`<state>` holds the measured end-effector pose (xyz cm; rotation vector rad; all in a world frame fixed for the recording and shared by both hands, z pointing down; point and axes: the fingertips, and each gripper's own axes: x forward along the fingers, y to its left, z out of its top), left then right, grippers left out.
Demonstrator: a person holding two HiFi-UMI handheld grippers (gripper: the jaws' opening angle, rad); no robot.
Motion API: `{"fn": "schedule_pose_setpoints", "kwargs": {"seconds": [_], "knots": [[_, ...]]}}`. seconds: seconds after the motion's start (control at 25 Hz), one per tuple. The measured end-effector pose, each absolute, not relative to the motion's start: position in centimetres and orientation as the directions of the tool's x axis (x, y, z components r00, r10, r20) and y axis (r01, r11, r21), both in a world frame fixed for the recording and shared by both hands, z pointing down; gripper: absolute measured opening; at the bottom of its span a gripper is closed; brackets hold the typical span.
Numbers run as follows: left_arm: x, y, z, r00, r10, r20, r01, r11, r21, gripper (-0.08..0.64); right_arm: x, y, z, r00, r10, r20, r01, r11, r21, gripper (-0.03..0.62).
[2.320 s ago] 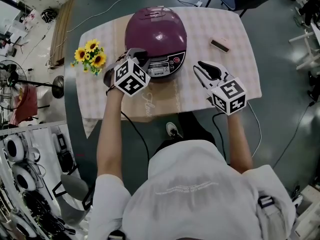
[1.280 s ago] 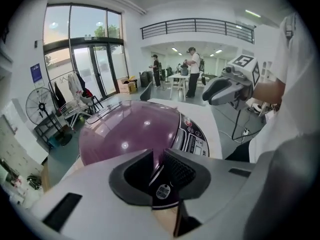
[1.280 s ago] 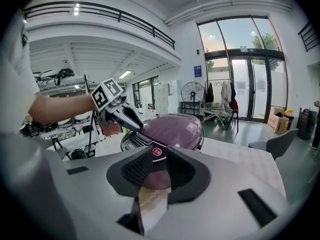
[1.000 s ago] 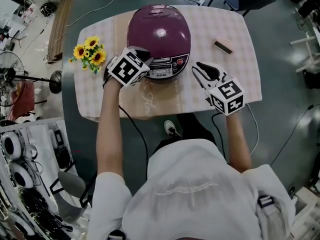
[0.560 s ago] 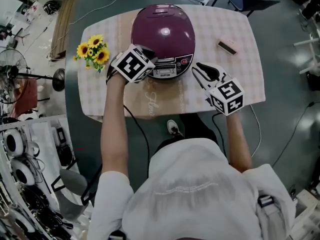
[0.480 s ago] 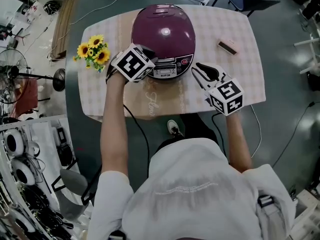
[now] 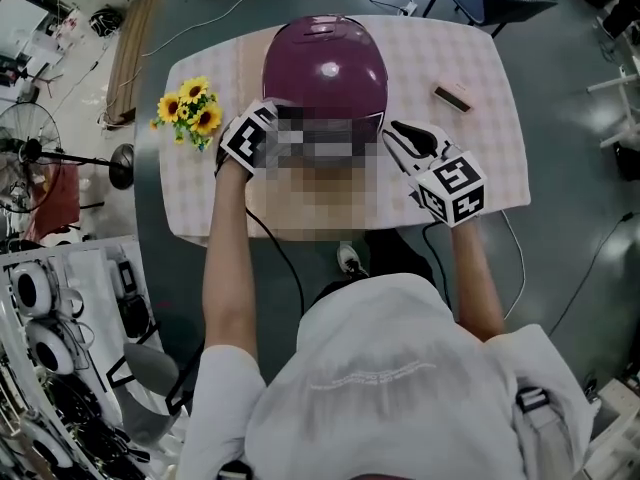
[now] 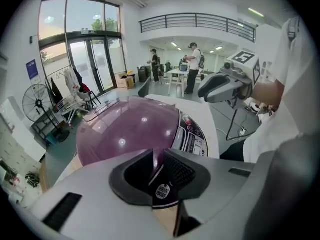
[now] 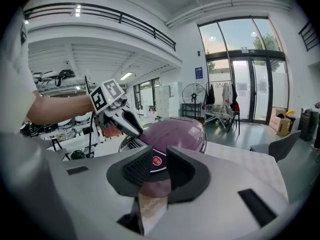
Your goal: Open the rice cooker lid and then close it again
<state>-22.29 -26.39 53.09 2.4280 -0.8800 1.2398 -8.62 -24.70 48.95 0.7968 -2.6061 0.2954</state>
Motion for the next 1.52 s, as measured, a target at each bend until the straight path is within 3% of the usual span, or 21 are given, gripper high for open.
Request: {"fn": "schedule_pose_setpoints", "kwargs": {"seconds": [0.2, 0.48, 0.76, 1.52], "knots": [[-22.9, -26.7, 52.8, 0.517, -0.576, 0.633, -0.765, -0.642, 0.041, 0.072, -8.0, -24.9, 47.1, -0.744, -0.527, 0.410, -0.586, 0.810, -0.022, 0.100], [-23.7, -25.2, 51.4, 0.417, -0.776, 0.474, -0.880, -0.475, -0.003, 0.068, -7.1, -24.2, 43.7, -0.712, -0.604, 0.358, -0.624, 0.778, 0.070, 0.081], [-23.4, -21.4, 48.5, 0.372, -0.847, 0.381, -0.907, -0.419, -0.048, 0.015, -6.4, -22.2, 41.3, -0.687, -0.661, 0.301, -0.669, 0.737, 0.095, 0.035], [-24.1, -12.1, 39.0, 0.264, -0.944, 0.201, -0.935, -0.301, -0.189, 0.015, -4.6, -16.2, 36.9, -0.685, -0.701, 0.200, -0.674, 0.713, 0.193, 0.026]]}}
